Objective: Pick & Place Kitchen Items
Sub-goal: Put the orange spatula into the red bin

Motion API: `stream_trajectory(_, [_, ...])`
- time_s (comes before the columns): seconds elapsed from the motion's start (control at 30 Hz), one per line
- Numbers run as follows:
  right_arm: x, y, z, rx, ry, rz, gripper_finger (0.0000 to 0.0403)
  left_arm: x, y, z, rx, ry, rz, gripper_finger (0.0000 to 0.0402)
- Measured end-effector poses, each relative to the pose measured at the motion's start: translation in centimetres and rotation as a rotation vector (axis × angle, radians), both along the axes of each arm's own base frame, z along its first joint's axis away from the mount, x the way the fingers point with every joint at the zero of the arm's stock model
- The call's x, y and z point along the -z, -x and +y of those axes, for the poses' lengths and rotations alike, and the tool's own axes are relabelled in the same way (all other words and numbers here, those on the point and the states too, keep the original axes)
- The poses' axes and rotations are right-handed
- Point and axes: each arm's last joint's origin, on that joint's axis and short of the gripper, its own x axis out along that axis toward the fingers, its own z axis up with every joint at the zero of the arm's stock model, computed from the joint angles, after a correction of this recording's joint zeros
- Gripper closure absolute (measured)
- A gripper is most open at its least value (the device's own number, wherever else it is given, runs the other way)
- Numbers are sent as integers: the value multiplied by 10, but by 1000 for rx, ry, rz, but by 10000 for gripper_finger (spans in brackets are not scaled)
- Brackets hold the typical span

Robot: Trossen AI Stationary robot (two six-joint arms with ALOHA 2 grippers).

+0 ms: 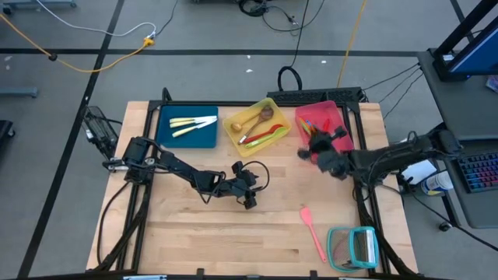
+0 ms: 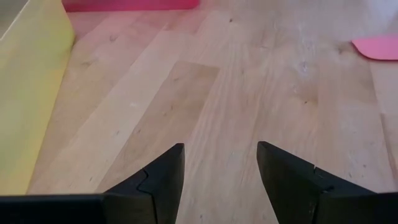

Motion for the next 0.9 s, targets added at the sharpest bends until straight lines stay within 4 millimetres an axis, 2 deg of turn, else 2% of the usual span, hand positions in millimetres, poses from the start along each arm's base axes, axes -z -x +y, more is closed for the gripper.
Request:
stream_trajectory(0.1, [-2, 2, -25, 87, -19, -6, 375, 0, 0, 0, -3, 5, -3, 195])
stream_trajectory(0.2, [1, 3, -48, 90, -79, 2, 373, 0, 0, 0, -9, 13, -6, 195])
stream_trajectory(0.4, [32, 16, -83, 127, -173, 32, 386, 0, 0, 0, -16, 25, -9, 195])
stream_trajectory(0.53, [57, 32, -92, 158, -186, 7, 375, 0, 0, 0, -14, 23, -9, 195])
stream_trajectory(0.67, [74, 49, -94, 140, -143, -46, 366, 0, 0, 0, -13, 20, -8, 195])
stream_trajectory(0.83, [81, 68, -92, 87, -48, -125, 380, 0, 0, 0, -9, 12, -5, 195])
stream_trajectory(0.9, [78, 70, -93, 55, -10, -128, 384, 0, 0, 0, -9, 13, -5, 195])
